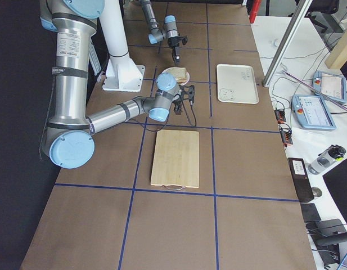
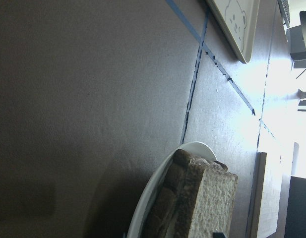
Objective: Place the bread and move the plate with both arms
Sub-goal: 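Withdraw the right gripper toward the board while the left arm reaches toward the plate, then grip the white plate rim with the left gripper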
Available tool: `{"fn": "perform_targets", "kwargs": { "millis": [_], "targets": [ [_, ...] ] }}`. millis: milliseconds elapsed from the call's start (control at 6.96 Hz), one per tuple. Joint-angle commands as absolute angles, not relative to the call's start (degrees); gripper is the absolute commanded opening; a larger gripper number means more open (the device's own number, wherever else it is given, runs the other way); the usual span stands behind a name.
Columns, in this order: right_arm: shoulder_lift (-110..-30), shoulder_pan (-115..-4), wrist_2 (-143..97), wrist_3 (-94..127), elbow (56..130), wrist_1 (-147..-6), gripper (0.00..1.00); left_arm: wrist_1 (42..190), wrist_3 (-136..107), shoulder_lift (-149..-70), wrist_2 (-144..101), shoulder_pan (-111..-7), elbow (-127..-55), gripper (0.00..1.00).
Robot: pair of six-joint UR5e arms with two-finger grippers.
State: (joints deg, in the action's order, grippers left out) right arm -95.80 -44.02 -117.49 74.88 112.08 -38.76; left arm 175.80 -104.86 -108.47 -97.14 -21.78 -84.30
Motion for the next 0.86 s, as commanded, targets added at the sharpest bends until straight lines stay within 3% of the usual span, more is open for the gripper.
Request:
{"fn": "perform_targets", "kwargs": {
  "millis": [0,287,718],
  "targets": [
    [-95.80,-44.30,-117.51,74.88,112.06,-38.76,1.00,178.14,-104.77,-108.90,-96.24,-20.92,-82.36,0.62],
    [-95.80,-44.30,-117.42,74.88,112.06,-38.76,1.00,178.68,-104.68,-109.07,-96.24,-20.31,-81.57,0.61],
    [-95.71,-44.30,-117.60,74.88,112.06,-38.76,1.00,178.68,-104.68,-109.77,-96.24,-19.78,-80.51,0.39]
  ]
}}
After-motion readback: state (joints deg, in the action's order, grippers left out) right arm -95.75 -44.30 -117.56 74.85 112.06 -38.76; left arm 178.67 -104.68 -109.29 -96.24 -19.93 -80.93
